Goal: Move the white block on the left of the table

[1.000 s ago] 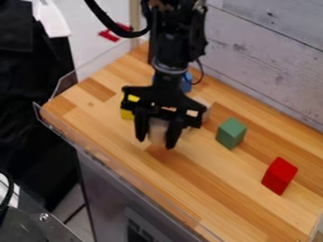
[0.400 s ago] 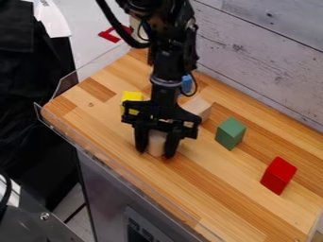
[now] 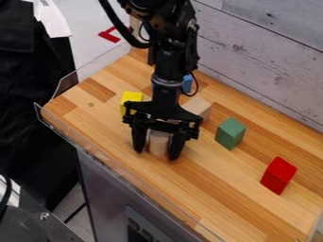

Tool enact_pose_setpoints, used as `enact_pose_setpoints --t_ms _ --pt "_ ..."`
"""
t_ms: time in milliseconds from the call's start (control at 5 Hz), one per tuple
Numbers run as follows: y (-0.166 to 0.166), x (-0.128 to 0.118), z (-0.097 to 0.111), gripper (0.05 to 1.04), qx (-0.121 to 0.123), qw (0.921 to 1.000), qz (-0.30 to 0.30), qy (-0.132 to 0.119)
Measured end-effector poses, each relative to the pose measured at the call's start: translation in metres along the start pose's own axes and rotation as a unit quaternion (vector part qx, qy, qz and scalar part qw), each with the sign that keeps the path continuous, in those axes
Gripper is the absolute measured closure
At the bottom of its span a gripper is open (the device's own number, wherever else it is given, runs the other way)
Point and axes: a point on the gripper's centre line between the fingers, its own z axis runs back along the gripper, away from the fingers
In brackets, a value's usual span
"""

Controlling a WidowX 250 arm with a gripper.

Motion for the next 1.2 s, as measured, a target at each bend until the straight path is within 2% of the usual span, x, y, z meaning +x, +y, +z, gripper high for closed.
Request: enact_pose_setpoints --t_ms 200,400,600,1000,1200 --pt "0.001 -0.008 0.020 0.073 -0.009 0.9993 0.014 -0.033" --pt "-0.002 -0.016 0.051 0.081 -0.003 0.9967 0.013 -0.080" --pt "-0.012 -0.026 0.064 0.085 0.011 0.9953 -0.016 -0.095" --pt "-0.023 -0.028 0.067 0.085 -0.009 0.9948 -0.041 -0.092" --pt "-0.026 -0.029 0.071 0.085 -0.028 0.9934 -0.052 -0.099"
